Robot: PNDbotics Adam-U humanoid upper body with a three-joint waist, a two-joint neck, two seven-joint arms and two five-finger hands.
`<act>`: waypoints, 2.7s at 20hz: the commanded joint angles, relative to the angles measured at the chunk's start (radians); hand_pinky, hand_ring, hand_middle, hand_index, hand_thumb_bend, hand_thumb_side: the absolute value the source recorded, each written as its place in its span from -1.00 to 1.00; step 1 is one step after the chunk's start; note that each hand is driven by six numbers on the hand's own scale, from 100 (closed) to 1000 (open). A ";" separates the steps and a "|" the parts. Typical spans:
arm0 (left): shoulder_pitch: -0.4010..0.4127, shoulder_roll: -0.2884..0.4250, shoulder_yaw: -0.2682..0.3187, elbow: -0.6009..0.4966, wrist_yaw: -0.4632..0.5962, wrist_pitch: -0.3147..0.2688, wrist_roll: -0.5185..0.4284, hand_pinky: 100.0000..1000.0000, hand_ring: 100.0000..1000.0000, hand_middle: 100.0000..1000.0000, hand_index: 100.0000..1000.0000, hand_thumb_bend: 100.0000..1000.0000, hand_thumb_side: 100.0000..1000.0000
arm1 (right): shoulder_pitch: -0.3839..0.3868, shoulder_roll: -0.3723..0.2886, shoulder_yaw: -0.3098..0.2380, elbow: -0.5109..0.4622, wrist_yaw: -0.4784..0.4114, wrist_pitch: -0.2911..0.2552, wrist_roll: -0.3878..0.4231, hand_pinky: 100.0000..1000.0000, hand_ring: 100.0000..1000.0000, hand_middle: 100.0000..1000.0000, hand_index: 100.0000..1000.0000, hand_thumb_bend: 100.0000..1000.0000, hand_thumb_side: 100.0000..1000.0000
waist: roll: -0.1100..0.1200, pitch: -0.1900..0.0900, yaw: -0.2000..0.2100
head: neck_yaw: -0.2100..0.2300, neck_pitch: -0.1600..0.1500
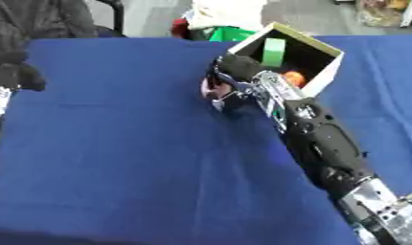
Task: Pick up objects on the table and place them in the box.
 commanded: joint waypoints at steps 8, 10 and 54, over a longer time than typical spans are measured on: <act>-0.014 0.004 0.002 -0.018 0.001 -0.001 0.000 0.19 0.12 0.04 0.51 -0.68 0.31 | -0.008 -0.011 0.003 -0.034 -0.013 0.021 -0.130 0.35 0.28 -0.59 -0.40 -1.00 -0.98 | 0.000 -0.016 -0.011 | 0.003 -0.010; -0.013 0.004 0.003 -0.018 0.001 -0.001 0.000 0.19 0.11 0.04 0.51 -0.68 0.31 | -0.005 -0.013 0.007 -0.043 -0.022 0.020 -0.143 0.34 0.27 -0.61 -0.42 -1.00 -0.98 | 0.000 -0.017 -0.015 | 0.004 -0.009; 0.004 0.018 0.015 -0.018 -0.008 -0.001 0.010 0.19 0.11 0.04 0.51 -0.69 0.32 | 0.042 -0.195 -0.073 -0.132 -0.160 0.165 -0.142 0.48 0.57 0.43 0.71 -1.00 -0.72 | -0.004 -0.038 -0.106 | 0.047 -0.014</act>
